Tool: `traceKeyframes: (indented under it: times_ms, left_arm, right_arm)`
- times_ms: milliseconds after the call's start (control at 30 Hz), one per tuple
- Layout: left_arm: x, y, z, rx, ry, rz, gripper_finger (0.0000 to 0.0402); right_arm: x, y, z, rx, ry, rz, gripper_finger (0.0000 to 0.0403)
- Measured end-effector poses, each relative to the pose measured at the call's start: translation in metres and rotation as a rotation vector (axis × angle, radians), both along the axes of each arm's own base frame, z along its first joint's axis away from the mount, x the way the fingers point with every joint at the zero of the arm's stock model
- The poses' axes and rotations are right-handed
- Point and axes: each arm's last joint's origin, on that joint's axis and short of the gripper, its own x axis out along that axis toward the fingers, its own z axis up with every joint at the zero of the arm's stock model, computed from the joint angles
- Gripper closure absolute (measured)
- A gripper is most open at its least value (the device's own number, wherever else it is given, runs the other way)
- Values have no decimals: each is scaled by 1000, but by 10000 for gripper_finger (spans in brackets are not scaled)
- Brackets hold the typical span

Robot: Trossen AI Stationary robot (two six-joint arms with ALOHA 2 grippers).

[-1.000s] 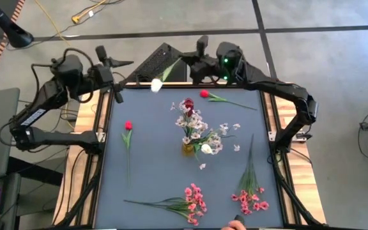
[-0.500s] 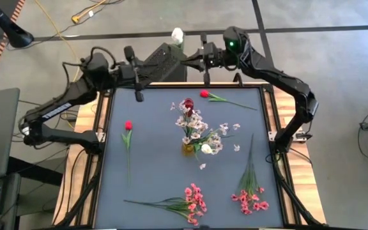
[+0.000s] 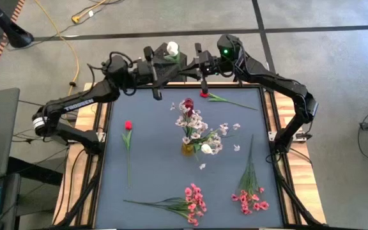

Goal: Sort flowers into vase by color
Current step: Put the white flower into the yellow flower vase

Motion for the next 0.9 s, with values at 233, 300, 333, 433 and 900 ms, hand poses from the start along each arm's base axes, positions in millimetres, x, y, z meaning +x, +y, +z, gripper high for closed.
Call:
traceKeyframes:
  times_ms: [233, 300, 333, 433, 900]
  left_arm:
    - [3, -1, 0, -13, -24, -26, 214]
    - [4, -3, 1, -16, -36, -8, 214]
    - [4, -3, 1, -20, -39, 8, 214]
    - [10, -4, -2, -28, -42, 17, 214]
    - [23, 1, -7, -59, -27, -7, 230]
  right_arm:
    - [0, 0, 0, -4, 0, 1, 370]
    - [0, 0, 0, -6, -4, 0, 372]
    - [0, 0, 0, -7, -5, 0, 373]
    - [0, 0, 1, -9, -10, -1, 373]
    - [0, 0, 0, 6, 2, -4, 368]
